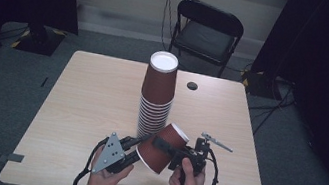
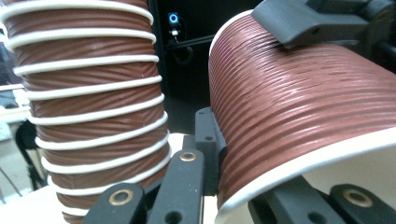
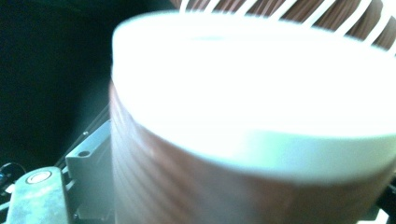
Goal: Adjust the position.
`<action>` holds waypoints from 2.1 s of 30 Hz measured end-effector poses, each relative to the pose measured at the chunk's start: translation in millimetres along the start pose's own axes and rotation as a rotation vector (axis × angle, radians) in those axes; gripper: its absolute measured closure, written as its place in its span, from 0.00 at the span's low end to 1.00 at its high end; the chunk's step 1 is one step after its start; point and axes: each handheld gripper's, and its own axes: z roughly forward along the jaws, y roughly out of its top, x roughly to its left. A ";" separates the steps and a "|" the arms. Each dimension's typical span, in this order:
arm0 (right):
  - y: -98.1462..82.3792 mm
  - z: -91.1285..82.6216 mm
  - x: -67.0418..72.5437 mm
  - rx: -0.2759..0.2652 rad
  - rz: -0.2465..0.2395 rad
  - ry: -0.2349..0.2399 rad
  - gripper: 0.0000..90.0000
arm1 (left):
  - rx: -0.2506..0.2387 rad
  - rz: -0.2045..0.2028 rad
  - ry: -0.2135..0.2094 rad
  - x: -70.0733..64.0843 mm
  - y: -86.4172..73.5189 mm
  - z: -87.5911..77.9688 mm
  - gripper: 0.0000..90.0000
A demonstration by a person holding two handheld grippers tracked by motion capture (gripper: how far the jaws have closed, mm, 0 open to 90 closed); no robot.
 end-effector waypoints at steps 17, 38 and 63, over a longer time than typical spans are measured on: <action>19.4 -16.1 -10.0 -0.036 -0.043 -0.051 0.14 | 0.188 -0.120 -0.080 14.7 3.6 -18.7 0.95; 20.9 -55.8 -10.3 0.103 -0.402 -0.203 0.14 | 0.509 -0.223 -0.239 29.4 0.9 -15.2 0.95; -22.6 -17.8 11.1 0.464 -0.887 -0.178 0.15 | 0.793 -0.318 -0.266 43.8 -13.5 -1.9 0.95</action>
